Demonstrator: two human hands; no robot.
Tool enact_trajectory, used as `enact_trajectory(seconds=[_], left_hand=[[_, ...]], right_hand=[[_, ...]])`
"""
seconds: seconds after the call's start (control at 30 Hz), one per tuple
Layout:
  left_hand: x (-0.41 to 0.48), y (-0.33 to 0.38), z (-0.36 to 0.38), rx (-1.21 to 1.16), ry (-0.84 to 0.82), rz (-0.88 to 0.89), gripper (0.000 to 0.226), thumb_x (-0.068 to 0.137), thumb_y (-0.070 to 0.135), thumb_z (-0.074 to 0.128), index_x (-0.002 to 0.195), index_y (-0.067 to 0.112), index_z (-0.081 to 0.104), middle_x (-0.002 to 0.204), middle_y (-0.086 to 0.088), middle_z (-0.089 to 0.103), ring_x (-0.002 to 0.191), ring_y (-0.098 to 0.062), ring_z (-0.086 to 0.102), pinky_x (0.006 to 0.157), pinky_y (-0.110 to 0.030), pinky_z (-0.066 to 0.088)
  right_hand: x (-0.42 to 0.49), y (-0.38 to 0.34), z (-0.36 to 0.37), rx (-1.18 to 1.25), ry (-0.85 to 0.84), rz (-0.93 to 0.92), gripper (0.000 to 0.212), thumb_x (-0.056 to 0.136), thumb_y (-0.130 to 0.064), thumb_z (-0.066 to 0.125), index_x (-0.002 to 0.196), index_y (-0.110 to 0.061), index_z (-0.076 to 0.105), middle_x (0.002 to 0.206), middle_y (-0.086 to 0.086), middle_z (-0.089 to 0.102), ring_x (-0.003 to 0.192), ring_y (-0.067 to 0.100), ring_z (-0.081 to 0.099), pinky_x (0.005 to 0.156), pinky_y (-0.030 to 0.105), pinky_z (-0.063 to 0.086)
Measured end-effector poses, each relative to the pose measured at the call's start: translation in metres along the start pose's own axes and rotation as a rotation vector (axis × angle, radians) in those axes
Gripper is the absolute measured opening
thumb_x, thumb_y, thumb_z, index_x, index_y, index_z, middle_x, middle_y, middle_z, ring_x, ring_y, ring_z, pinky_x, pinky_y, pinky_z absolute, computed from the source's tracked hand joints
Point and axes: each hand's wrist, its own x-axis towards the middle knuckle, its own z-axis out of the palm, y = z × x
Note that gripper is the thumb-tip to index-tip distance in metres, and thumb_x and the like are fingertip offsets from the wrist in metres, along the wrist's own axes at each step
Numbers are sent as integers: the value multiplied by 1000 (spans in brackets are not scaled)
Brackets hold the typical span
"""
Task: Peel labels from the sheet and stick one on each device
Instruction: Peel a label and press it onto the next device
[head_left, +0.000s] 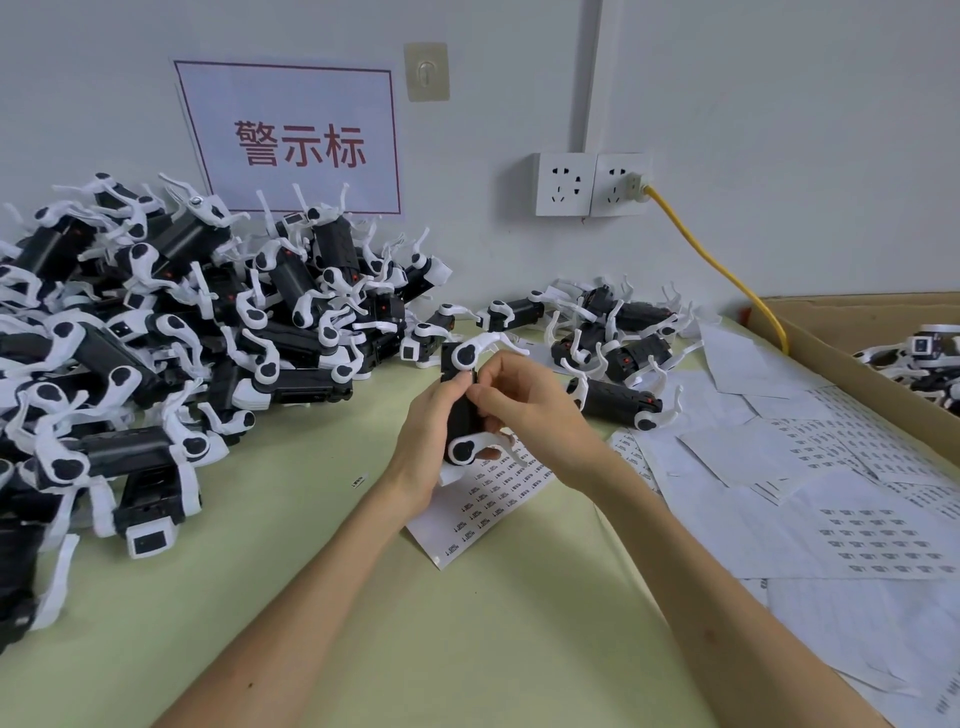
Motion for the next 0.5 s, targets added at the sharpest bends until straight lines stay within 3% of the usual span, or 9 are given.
enact_trajectory(seconds=[0.13,0.33,0.4,0.5], left_hand=[[3,-2,-3,-4,26,-23,60,86,45,51,114,-7,61,88,-25,64,74,-32,71,80,-61,58],[7,-6,-5,-11,-6,-41,42,84,39,52,98,2,63,78,-17,66,71,-28,70,71,-52,61],[7,-6,-6,4,-2,-41,45,79,41,56,100,1,62,79,-17,66,74,-30,69,77,-57,60],[6,-5,-7,-20,-37,-37,55,67,44,62,102,1,61,80,-15,67,73,-28,68,70,-47,61]], right_hand=[[0,1,5,-40,8,-9,19,99,-2,59,82,-9,53,65,1,52,55,10,49,52,17,39],[-1,0,4,0,30,13,20,97,2,58,80,-8,52,66,3,51,55,11,48,52,17,39],[-1,0,4,3,26,9,19,94,7,57,80,-6,52,67,5,51,56,12,48,54,18,41],[-1,0,3,13,29,2,20,90,11,55,79,-6,53,67,4,52,58,12,48,58,20,42]])
